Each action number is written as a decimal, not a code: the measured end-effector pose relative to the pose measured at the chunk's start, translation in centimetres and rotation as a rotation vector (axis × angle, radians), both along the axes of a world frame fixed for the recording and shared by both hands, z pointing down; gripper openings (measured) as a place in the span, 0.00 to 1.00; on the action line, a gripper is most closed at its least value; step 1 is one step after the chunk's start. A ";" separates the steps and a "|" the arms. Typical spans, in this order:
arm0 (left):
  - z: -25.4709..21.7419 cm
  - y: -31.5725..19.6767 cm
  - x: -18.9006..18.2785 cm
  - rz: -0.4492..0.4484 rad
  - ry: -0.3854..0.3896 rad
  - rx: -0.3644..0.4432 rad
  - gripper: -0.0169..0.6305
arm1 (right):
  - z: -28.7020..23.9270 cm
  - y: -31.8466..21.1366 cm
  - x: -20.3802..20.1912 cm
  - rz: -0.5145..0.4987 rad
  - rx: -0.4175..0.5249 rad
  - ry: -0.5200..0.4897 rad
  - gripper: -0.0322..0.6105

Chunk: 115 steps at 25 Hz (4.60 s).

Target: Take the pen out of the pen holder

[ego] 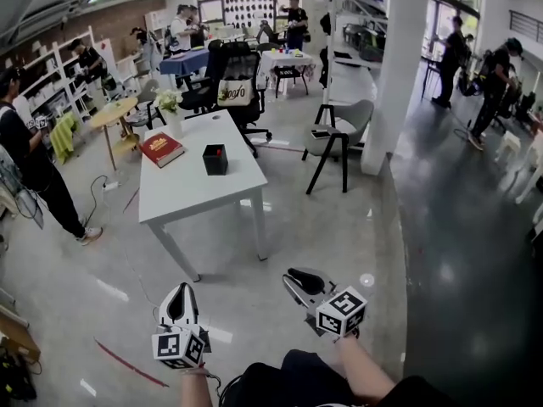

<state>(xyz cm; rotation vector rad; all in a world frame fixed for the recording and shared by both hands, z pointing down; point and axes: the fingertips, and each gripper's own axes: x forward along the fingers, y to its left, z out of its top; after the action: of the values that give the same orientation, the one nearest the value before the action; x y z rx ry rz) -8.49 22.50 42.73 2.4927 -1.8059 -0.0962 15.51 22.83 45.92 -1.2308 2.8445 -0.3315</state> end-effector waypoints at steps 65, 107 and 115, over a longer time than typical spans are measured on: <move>6.3 -39.2 -9.6 0.045 0.021 -0.153 0.03 | 4.7 -40.6 -12.4 -0.076 -0.080 0.042 0.26; 9.4 -63.1 -9.8 0.254 0.005 -0.245 0.03 | 6.2 -62.8 -16.5 0.060 -0.077 0.066 0.16; 9.5 -65.0 -10.2 0.275 0.014 -0.241 0.03 | 6.1 -64.0 -17.2 0.072 -0.058 0.124 0.16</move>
<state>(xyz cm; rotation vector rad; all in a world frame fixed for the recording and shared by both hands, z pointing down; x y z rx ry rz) -18.72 -42.45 52.20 2.5253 -1.3587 0.1105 -1.74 -41.16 51.98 -1.4090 2.9028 -0.3487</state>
